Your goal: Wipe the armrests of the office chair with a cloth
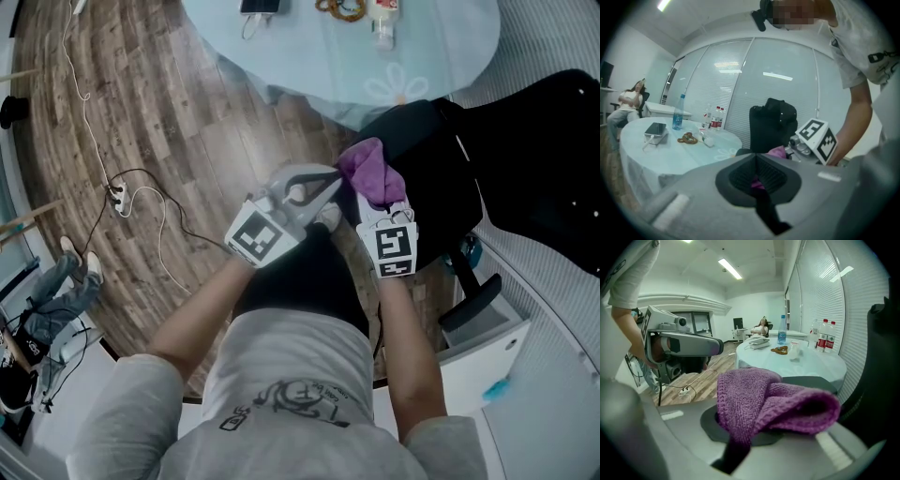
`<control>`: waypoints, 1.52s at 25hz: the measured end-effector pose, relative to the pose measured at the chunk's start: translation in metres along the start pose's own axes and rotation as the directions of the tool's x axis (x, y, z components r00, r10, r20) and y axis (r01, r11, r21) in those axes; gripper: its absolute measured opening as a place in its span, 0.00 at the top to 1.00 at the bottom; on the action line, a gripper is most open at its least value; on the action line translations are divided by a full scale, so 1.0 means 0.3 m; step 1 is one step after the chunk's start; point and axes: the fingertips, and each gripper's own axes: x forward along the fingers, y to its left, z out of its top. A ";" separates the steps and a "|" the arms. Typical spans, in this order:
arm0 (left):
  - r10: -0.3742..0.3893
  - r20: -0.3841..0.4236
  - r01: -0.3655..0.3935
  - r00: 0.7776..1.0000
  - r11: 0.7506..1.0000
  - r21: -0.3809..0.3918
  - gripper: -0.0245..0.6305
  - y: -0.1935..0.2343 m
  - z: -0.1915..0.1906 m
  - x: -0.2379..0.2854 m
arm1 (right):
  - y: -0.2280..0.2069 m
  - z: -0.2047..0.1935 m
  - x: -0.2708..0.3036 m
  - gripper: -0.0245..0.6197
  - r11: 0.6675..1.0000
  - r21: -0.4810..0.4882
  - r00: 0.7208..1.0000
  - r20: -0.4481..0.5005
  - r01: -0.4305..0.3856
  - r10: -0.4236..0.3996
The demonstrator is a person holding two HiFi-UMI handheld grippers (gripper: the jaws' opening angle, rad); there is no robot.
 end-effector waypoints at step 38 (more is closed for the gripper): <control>0.008 -0.021 -0.008 1.000 1.000 -0.019 0.96 0.014 0.015 -0.003 | -0.323 0.036 0.033 0.92 0.987 -0.118 0.994 0.006 0.109 -0.109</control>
